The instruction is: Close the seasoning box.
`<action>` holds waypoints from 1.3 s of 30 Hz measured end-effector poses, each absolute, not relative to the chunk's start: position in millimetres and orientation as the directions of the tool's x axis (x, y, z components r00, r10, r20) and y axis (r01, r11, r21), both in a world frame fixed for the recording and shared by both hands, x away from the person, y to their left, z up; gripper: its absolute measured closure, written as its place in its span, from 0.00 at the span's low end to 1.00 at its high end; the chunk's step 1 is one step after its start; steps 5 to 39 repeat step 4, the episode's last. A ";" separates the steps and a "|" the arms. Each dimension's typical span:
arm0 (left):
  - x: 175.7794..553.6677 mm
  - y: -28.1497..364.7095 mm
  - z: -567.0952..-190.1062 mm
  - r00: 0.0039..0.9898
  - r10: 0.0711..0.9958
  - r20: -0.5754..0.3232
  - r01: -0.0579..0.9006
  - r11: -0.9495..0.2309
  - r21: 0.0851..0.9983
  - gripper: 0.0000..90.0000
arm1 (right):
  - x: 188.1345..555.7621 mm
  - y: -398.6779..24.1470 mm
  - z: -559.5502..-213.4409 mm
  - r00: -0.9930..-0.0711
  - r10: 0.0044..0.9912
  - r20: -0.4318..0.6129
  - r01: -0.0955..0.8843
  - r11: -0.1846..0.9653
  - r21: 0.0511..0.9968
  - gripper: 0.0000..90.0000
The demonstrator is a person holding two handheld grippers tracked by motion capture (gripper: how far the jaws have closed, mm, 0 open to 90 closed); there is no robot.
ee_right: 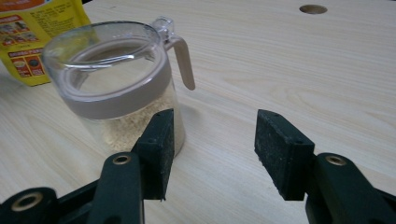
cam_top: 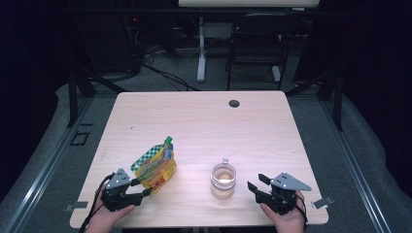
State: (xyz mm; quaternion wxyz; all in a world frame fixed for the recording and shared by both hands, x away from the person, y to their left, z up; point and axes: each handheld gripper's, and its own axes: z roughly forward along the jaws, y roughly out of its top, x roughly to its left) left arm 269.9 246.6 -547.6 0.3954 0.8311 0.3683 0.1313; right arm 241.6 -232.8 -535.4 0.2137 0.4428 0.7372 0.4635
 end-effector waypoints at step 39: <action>269.7 247.0 -547.5 0.694 0.716 -0.076 0.509 -0.413 0.755 0.50 | 244.2 -236.8 -536.1 -0.498 0.860 0.111 0.460 0.153 0.875 0.52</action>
